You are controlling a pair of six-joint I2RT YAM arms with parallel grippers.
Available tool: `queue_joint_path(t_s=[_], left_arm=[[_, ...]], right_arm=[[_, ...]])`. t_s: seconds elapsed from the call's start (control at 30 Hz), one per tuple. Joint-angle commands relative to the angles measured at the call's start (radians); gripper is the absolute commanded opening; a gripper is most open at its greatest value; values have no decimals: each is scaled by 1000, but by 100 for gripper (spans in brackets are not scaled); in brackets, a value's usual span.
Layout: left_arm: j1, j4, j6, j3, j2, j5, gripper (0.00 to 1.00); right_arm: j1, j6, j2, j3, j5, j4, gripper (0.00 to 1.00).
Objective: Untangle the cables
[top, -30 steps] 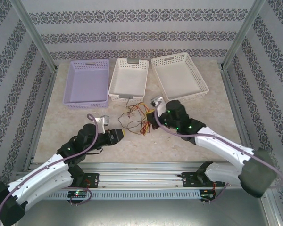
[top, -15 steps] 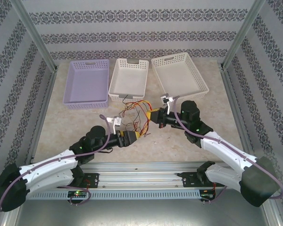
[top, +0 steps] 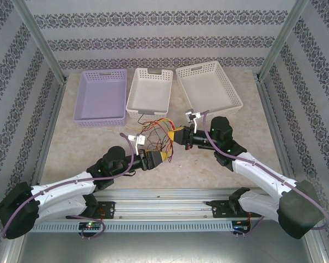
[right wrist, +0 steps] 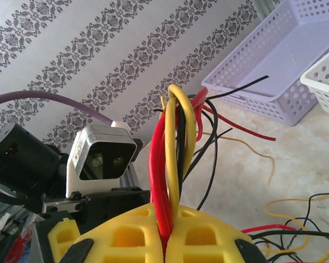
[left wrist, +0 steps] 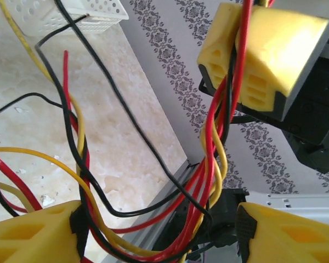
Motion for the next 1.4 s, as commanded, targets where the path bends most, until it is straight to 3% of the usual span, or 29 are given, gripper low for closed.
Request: queue_joint_path(t_s=[0.0, 0.17, 0.47, 0.63, 0.97, 1.07, 1.2, 1.37], left_arm=[[-13, 101, 11, 23, 25, 6, 63], [-13, 109, 13, 36, 57, 12, 54], [-13, 20, 38, 23, -14, -29, 0], [-13, -88, 54, 5, -89, -70, 0], [-7, -482, 99, -8, -319, -265, 0], [-7, -550, 99, 3, -328, -309, 0], [-4, -669, 96, 41, -315, -388, 0], [0, -813, 82, 91, -312, -477, 0]], right_arm=[[19, 7, -3, -9, -36, 41, 0], [21, 2, -7, -10, -35, 33, 0], [17, -15, -48, -32, -18, 5, 0], [-15, -32, -120, -52, 80, -62, 0], [-75, -121, -316, -96, 322, -285, 0], [-85, -112, -342, -118, 370, -288, 0], [-104, -95, -362, -111, 559, -384, 0], [-155, -57, -355, -102, 678, -486, 0]])
